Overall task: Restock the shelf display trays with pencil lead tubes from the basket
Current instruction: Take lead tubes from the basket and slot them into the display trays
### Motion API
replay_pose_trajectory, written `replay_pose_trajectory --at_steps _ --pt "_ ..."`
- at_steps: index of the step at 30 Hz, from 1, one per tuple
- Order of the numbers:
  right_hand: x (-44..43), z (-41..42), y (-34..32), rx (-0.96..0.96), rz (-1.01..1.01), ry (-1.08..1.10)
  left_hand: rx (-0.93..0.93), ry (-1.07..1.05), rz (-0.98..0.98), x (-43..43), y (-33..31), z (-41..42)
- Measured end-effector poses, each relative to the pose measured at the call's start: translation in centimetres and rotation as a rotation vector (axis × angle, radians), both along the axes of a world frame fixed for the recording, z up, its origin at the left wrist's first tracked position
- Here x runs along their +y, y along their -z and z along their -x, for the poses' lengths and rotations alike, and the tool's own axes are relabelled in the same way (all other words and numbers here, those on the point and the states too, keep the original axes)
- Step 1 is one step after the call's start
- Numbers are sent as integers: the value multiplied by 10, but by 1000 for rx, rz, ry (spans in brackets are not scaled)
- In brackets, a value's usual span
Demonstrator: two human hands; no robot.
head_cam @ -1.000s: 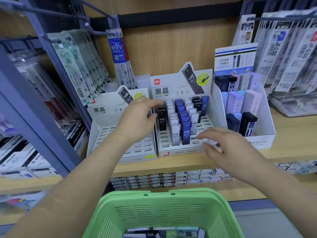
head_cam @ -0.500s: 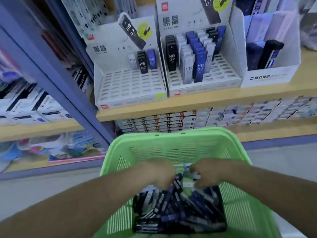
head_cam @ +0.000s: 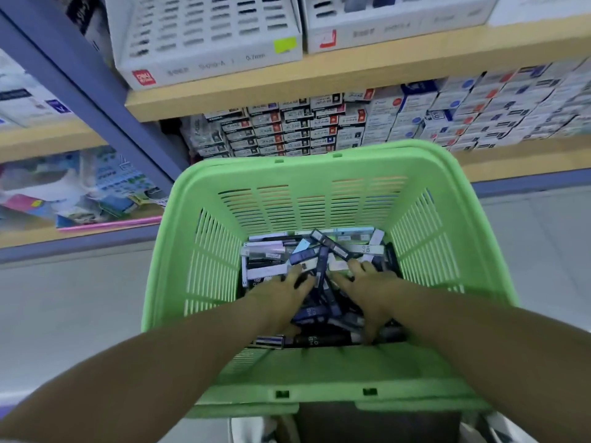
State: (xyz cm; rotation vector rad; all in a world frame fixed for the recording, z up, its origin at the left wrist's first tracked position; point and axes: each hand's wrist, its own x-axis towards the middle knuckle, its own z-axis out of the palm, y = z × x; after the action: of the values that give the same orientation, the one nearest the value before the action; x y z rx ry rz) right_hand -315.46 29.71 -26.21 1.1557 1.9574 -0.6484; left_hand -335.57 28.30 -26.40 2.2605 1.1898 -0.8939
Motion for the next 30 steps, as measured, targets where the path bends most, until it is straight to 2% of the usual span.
replay_pose_trajectory --at_steps 2,8,11,14,17,22,24,27,30 --pt "0 -6 4 39 -73 8 -12 3 -38 3 5 1" --pt "-3 2 19 65 -234 17 -132 -267 -53 4 14 -4" --pt "1 2 20 140 -189 126 -105 -181 -55 -4 17 -12" --pt "6 0 21 274 -131 263 -186 -199 -13 -8 24 -9" --pt "15 -1 14 376 -11 583 -264 -302 56 -2 20 -4" --pt "33 1 10 568 325 1275 -368 -660 242 23 12 12" --pt "38 1 7 653 399 1368 -420 -814 331 33 6 16" --pt "39 5 2 713 381 1442 -527 -992 386 41 -6 13" --pt "34 14 2 746 358 1559 -562 -991 456 39 -17 -1"
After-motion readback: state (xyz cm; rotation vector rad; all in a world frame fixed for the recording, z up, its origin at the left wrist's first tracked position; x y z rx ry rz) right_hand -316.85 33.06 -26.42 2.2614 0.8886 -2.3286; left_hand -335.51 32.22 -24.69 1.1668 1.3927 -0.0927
